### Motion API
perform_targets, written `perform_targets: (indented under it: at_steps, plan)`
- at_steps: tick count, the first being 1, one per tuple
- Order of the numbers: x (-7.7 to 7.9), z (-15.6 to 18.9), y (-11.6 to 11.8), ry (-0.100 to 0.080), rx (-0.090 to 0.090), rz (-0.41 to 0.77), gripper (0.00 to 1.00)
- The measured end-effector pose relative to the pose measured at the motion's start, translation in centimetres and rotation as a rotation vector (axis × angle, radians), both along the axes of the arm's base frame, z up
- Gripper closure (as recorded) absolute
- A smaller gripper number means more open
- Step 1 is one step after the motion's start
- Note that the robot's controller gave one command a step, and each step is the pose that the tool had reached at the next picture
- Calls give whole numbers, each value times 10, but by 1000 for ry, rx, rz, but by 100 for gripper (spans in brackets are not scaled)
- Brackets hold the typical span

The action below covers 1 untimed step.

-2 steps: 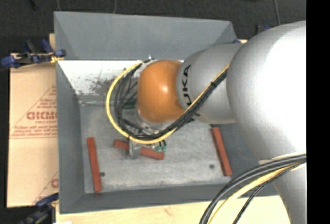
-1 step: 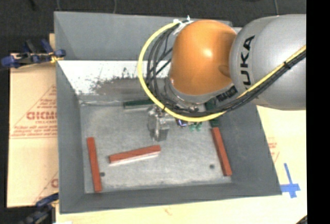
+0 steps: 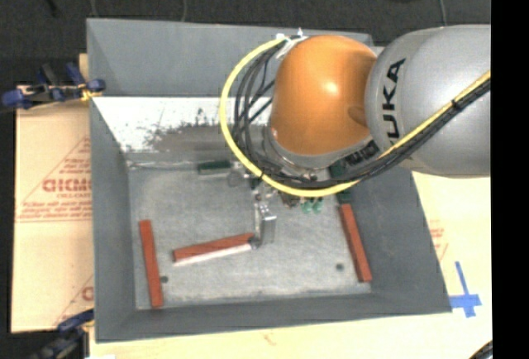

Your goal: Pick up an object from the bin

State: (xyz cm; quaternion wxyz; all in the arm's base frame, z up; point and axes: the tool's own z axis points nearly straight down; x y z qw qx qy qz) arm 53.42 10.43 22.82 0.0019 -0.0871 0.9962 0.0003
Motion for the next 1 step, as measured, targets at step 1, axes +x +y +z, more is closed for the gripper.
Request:
perform_targets:
  at_steps: [1]
  plan:
    - [11, -144, -7, 7, -3, 148, 0]
